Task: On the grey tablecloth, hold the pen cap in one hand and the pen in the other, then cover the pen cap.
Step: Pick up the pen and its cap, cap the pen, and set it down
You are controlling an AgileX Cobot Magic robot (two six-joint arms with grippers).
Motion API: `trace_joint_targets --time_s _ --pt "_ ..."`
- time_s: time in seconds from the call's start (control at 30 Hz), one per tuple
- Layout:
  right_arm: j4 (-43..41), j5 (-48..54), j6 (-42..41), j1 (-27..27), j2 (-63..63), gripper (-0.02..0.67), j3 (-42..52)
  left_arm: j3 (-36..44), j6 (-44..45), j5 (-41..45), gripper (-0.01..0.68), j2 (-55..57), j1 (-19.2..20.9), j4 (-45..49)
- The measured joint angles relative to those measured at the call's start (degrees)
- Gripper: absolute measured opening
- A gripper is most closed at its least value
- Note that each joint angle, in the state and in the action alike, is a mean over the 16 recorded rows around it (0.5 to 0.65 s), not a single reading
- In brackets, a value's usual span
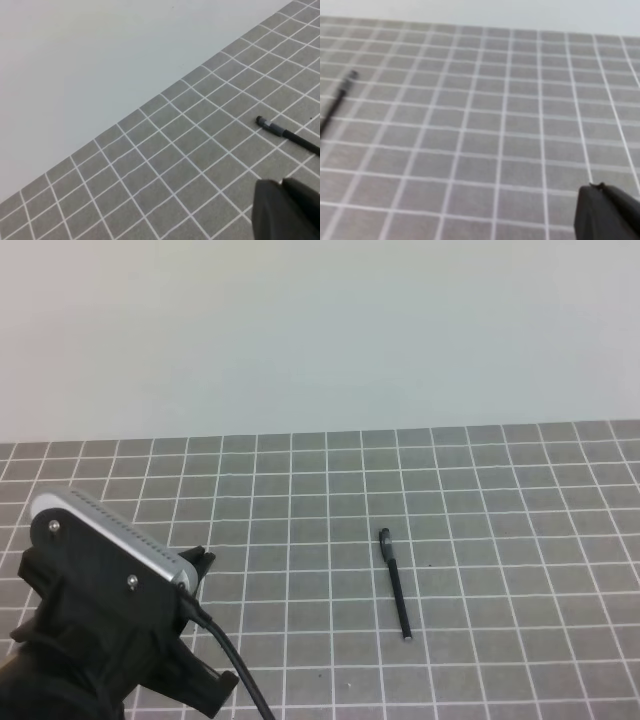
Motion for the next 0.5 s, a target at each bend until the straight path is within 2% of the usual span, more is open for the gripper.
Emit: trace_joint_targets --time_s 0.23,0.5 --pt "-0.11 -5.19 -0.10 -3.60 -6.20 0.000 8.45 0.00 -0.37 0.46 -0.001 0.00 0.00 0.00" --pt "0.25 -6.90 0.19 -4.09 -7.83 0.000 11.23 0.00 -0.63 0.91 -0.001 0.01 -0.03 0.27"
